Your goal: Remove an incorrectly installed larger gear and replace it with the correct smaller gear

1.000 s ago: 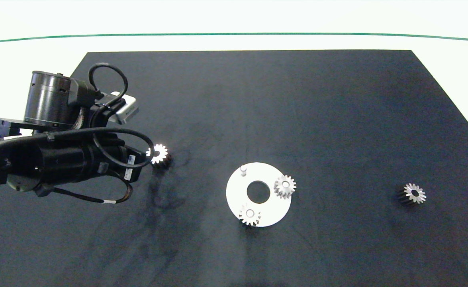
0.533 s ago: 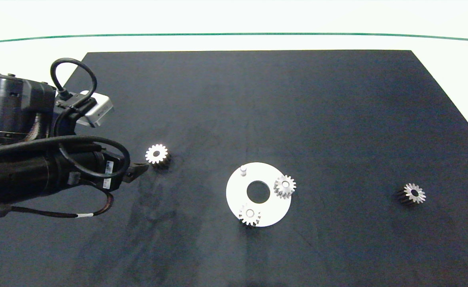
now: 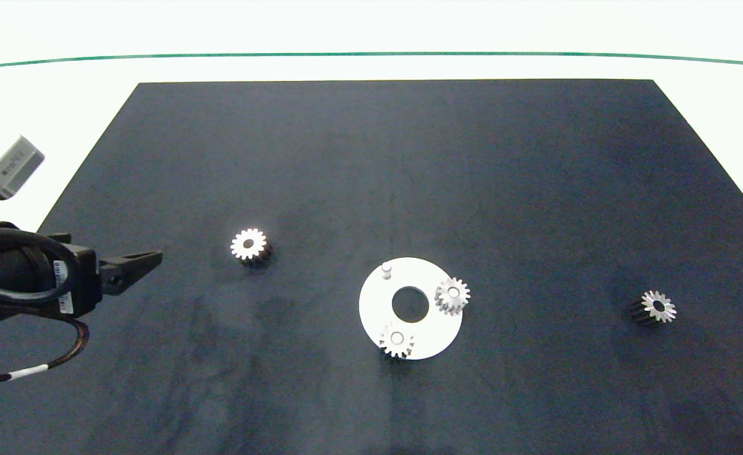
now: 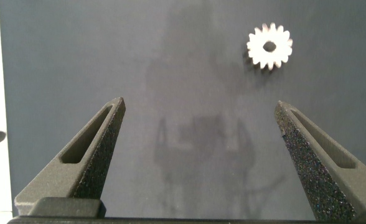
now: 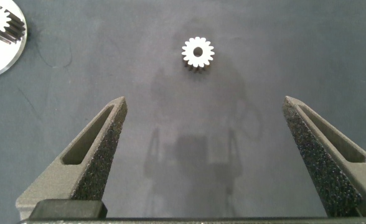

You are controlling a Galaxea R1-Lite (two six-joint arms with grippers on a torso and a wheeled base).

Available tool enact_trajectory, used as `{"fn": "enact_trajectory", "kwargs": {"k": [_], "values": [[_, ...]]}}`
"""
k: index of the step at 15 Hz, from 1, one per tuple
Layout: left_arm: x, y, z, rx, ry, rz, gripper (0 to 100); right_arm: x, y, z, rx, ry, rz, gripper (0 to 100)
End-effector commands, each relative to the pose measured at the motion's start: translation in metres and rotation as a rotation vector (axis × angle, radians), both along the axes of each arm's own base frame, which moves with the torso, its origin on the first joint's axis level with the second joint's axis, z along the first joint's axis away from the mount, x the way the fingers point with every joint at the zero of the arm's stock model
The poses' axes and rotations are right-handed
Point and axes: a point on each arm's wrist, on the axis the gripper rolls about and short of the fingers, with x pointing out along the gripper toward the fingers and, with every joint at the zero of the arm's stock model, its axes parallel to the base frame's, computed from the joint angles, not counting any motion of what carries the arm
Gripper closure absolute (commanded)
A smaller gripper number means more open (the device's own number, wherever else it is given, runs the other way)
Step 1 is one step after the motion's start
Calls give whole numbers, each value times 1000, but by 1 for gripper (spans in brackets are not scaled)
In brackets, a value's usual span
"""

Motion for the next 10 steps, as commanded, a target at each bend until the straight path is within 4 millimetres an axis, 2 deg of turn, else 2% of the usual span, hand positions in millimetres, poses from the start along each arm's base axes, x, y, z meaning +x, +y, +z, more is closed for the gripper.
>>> {"fn": "enact_trajectory", "kwargs": {"k": [1,6,10], "values": [[-33,10,12,-56,-82,41,0,24,2,1,4,86,4,0],[-67,17,19,-89,-148,46,0,56,-1,-5,26,202,-32,0],[-79,21,22,-101,-190,72,0,86,-22,-13,69,276,-142,0]]}}
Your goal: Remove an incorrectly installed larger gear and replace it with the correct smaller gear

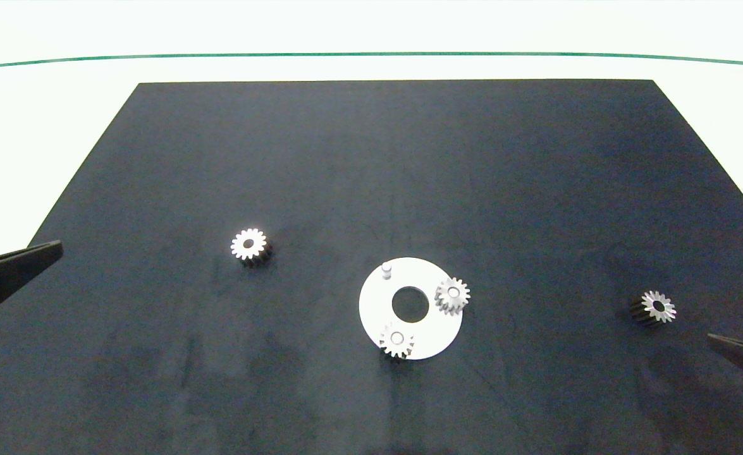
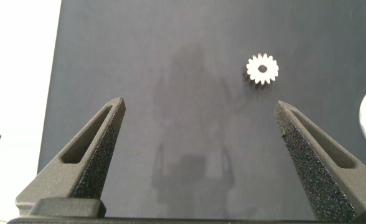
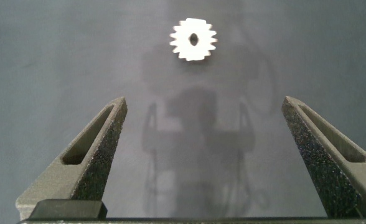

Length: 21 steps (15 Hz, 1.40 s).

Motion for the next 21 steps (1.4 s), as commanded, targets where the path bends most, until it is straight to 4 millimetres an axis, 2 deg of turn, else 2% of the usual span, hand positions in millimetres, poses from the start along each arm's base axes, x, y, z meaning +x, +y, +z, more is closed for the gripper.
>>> {"fn": "enact_trajectory", "kwargs": {"k": [1,2,6,11,18,21], "values": [[-11,3,2,-16,-37,23,0,31,-18,-13,28,87,-82,0],[-12,4,3,-18,-42,25,0,41,-22,-16,34,92,-88,0],[-16,4,2,-20,-51,25,0,57,-22,-22,50,79,-47,0],[-16,4,-7,-15,-24,25,0,57,-17,-32,53,90,36,0],[-19,5,-9,-16,-27,25,0,75,-18,-52,40,60,40,0],[-22,5,-13,-15,-25,25,0,82,-19,-53,36,39,41,0]]}}
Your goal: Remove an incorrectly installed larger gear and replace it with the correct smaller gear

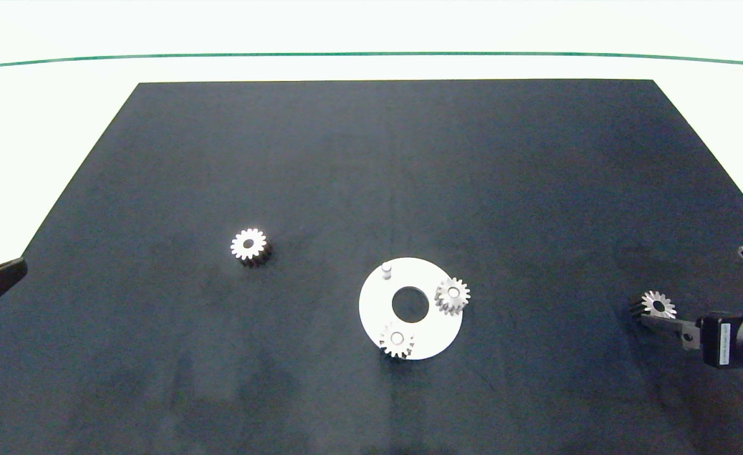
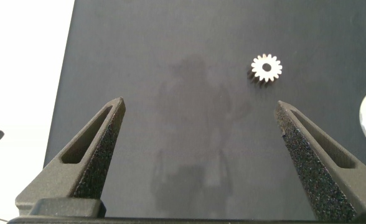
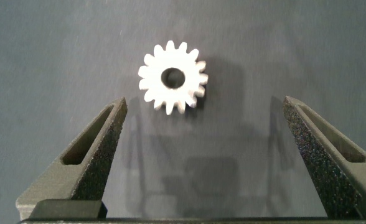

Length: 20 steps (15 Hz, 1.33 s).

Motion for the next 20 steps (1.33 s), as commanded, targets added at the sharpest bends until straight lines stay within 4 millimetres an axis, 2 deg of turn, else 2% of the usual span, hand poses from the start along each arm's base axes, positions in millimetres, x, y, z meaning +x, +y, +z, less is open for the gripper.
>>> {"fn": "enact_trajectory", "kwargs": {"k": [1,12,20], "values": [[-1,0,-3,1,6,1,0,6,-1,-5,2,12,0,0],[-3,1,-4,1,3,3,0,12,6,-6,-3,-8,35,0],[-4,1,-6,1,4,6,0,16,5,-6,-15,-29,19,15]]}}
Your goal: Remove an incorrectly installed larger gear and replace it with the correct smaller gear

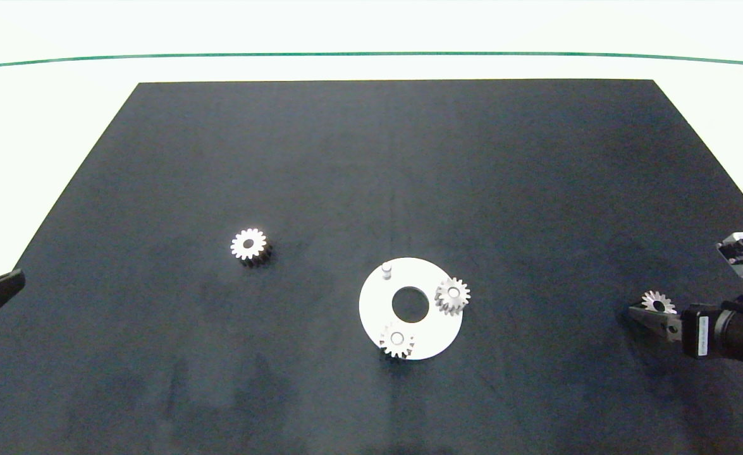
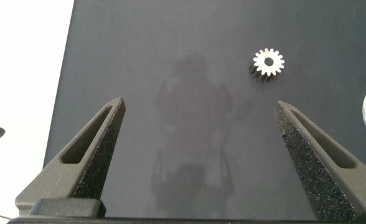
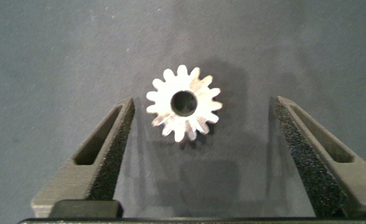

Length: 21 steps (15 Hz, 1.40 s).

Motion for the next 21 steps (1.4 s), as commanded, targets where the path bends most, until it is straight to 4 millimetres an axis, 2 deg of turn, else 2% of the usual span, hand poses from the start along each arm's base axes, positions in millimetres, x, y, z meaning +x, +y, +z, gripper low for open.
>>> {"fn": "enact_trajectory", "kwargs": {"k": [1,7,21], "values": [[-2,0,0,-1,-3,2,0,2,0,-4,0,7,1,18],[-4,1,-4,1,0,2,0,4,0,-11,1,8,0,30],[-3,1,-5,2,4,5,0,4,3,-10,-1,3,16,57]]}}
